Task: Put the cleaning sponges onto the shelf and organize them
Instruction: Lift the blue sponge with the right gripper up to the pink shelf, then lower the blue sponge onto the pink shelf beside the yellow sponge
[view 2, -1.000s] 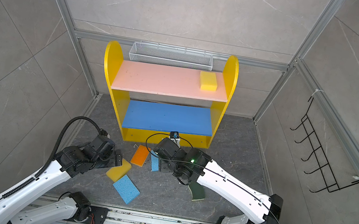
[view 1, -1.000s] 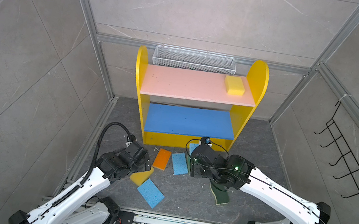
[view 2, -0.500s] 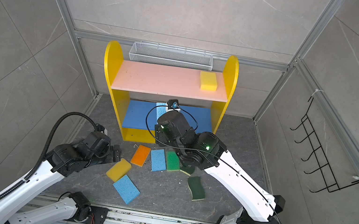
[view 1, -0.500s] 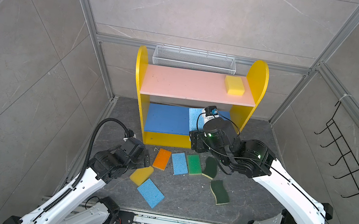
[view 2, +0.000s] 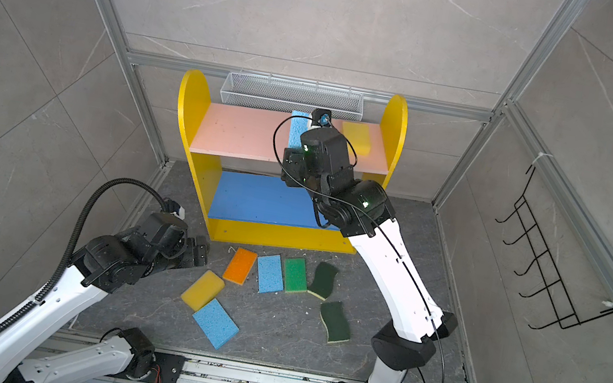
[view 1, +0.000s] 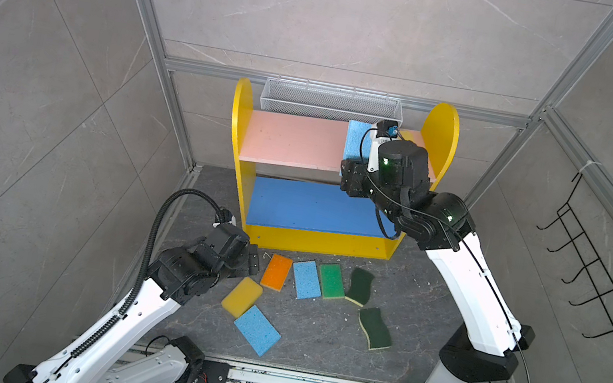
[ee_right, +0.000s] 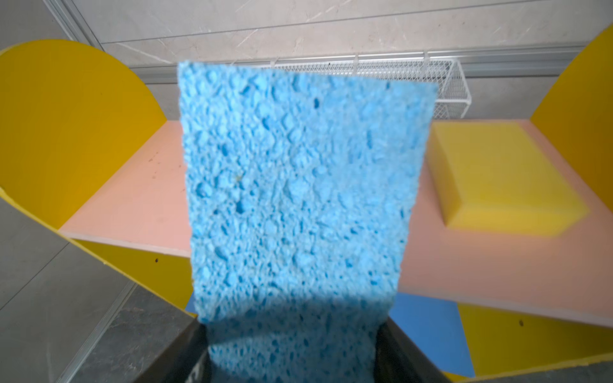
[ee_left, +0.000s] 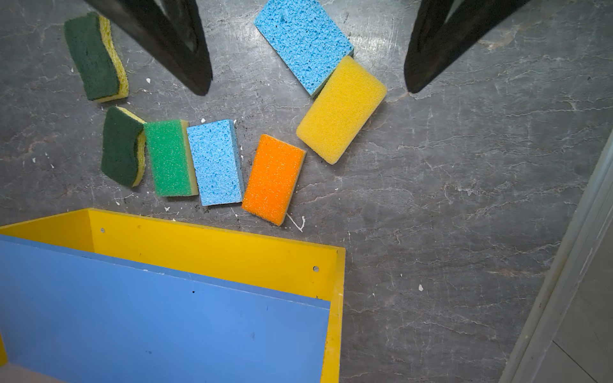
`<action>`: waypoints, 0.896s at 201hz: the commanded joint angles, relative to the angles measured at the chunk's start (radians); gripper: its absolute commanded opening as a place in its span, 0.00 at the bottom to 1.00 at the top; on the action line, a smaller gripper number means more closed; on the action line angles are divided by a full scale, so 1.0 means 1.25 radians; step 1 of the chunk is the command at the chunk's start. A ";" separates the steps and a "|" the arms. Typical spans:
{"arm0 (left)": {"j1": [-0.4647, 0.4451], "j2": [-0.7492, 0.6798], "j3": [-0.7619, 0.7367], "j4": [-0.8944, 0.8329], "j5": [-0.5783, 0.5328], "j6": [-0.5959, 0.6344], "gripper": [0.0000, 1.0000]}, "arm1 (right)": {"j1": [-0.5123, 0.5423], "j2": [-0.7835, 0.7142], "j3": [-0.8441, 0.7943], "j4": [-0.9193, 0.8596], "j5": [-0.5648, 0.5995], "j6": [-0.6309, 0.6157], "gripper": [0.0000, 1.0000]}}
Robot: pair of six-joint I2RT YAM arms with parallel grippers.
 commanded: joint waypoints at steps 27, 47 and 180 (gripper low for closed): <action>-0.003 0.024 0.048 -0.002 -0.035 0.040 0.93 | -0.010 0.070 0.058 0.076 -0.031 -0.091 0.71; -0.004 0.034 0.058 0.001 -0.038 0.045 0.93 | -0.016 0.099 0.082 0.084 -0.029 -0.100 0.72; -0.001 0.057 0.062 0.020 -0.056 0.058 0.94 | -0.029 0.221 0.179 0.143 0.051 -0.150 0.73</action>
